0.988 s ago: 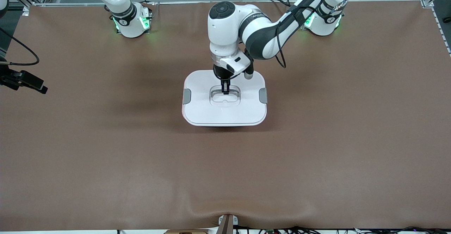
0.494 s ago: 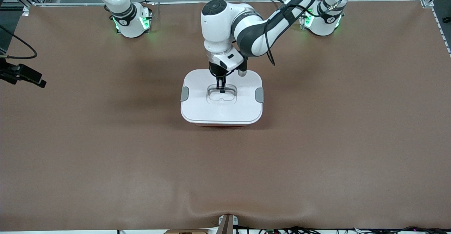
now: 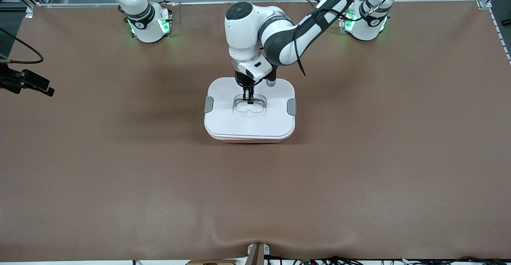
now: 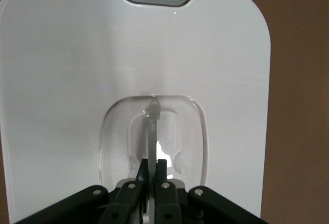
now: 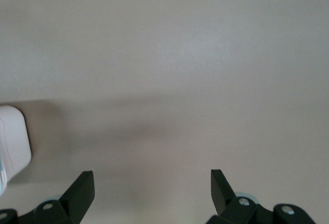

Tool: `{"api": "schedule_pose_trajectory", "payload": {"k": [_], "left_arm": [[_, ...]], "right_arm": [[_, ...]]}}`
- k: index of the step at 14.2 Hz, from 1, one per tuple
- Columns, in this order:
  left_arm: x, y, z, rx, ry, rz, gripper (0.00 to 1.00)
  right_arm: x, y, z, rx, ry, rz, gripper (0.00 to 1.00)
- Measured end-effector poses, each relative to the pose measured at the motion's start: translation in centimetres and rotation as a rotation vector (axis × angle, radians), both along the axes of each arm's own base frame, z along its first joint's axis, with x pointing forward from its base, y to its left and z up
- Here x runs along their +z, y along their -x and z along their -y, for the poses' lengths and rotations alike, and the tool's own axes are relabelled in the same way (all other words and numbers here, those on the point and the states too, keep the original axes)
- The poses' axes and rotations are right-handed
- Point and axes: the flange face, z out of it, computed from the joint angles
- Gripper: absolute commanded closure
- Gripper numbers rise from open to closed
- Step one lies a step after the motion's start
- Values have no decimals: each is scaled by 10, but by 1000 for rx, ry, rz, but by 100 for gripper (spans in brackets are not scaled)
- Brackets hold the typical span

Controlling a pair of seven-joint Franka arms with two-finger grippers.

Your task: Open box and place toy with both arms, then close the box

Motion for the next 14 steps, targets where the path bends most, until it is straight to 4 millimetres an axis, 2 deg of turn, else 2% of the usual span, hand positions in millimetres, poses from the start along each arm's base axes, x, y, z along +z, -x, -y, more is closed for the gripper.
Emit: {"api": "schedule_pose_trajectory", "payload": {"k": [6, 14], "left_arm": [[0, -2, -1, 17, 2, 2, 100], [-1, -12, -3, 28, 6, 7, 100]], "right_arm": [[11, -1, 4, 36, 4, 24, 0], [12, 0, 5, 48, 4, 21, 0]]}}
